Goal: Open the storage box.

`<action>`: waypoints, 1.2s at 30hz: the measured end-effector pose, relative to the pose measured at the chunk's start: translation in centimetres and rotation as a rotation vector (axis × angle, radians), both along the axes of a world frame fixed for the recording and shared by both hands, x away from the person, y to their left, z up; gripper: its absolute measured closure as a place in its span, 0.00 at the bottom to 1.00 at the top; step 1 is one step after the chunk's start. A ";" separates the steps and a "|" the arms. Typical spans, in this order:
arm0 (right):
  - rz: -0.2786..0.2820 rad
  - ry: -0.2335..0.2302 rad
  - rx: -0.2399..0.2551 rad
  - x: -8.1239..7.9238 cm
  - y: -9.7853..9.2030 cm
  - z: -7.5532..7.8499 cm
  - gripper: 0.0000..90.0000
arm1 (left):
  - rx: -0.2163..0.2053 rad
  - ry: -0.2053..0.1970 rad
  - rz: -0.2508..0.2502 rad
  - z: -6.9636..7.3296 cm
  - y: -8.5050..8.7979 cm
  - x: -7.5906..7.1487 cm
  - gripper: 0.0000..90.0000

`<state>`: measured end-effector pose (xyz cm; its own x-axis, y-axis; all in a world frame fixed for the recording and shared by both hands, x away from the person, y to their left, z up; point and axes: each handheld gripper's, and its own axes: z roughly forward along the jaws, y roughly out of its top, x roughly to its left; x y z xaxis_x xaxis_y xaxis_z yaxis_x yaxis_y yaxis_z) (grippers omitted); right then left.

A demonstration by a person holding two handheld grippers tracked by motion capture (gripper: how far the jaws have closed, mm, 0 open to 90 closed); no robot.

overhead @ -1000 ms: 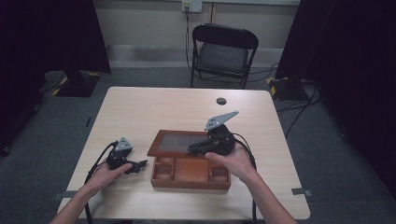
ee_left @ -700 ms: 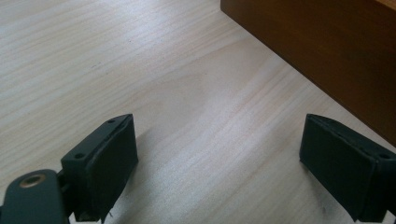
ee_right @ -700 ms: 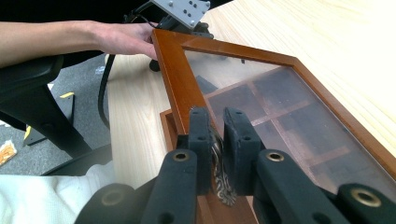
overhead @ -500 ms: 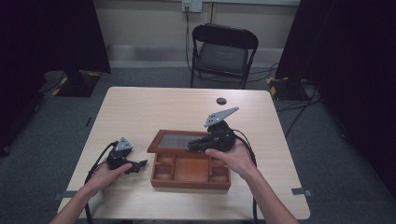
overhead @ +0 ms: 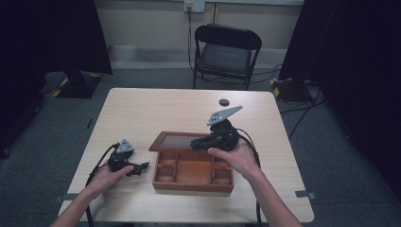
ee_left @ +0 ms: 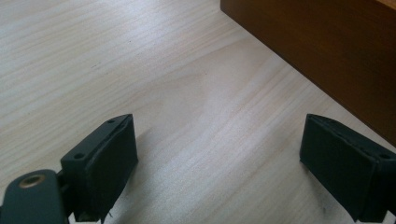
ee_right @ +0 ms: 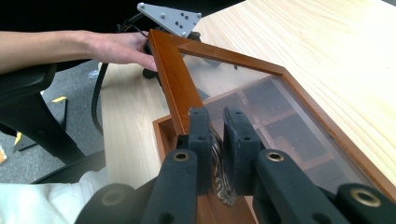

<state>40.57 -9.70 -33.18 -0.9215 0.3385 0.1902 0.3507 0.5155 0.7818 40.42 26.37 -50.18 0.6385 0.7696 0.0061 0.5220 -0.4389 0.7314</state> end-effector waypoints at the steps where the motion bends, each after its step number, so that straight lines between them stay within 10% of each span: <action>1: 0.001 0.001 0.001 0.0 0.0 0.0 0.92 | 0.000 0.000 0.000 0.0 0.0 0.0 0.12; 36: -0.048 0.019 0.036 0.5 -0.2 0.5 0.92 | 0.000 0.000 0.000 0.0 0.0 0.0 0.12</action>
